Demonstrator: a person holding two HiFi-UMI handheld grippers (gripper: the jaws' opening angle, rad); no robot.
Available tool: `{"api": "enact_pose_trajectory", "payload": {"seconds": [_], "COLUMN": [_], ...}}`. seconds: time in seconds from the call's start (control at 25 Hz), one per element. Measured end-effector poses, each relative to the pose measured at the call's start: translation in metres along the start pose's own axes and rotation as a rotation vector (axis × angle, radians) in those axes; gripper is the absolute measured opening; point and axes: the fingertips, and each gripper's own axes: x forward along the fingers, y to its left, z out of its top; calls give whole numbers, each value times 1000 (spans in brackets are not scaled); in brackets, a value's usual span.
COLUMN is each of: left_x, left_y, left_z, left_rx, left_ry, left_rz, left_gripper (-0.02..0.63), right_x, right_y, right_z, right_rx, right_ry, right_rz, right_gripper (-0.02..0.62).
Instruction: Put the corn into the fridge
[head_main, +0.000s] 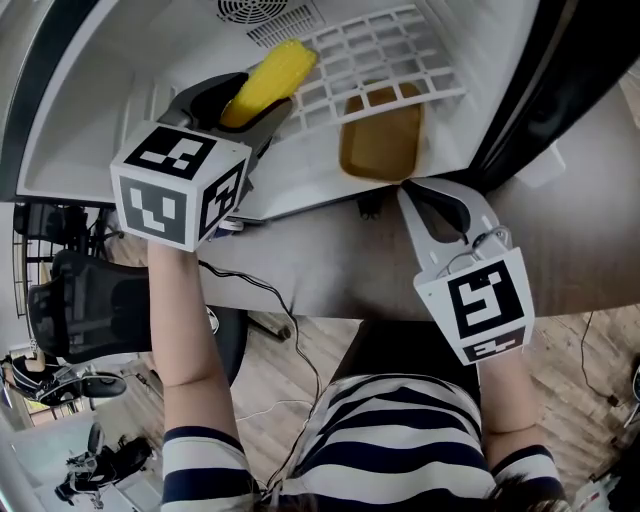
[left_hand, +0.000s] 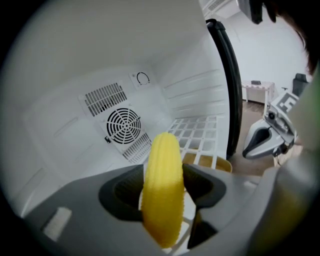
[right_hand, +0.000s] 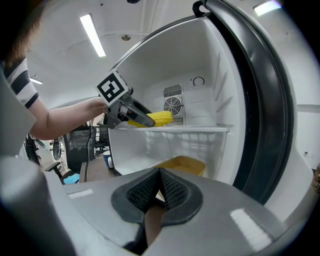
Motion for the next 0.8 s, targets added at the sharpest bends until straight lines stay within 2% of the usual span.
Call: {"api": "enact_pose_trajectory", "payload": {"seconds": [0.24,0.48,0.6,0.8], "left_x": [-6,-30,-43,-73], "left_y": [1,4,3,4], "left_z": [1,19,24,28], "left_rx": [-15,-51,-57,-155], "left_ry": [-63,-222,-262,-382], "left_rz": [18,41,70,152], "left_gripper": [0,0,0,0], "right_x": [-1,-2,-2,-4], "right_y": [-1,0,3,3], "right_z": [4,7,8,14], "right_rx": [-2,2,5,-14], "right_ry": [-6,-9,-13,-23], "right_rz": [0,7,11,17], "right_gripper": [-2,-2,-2,-2]}}
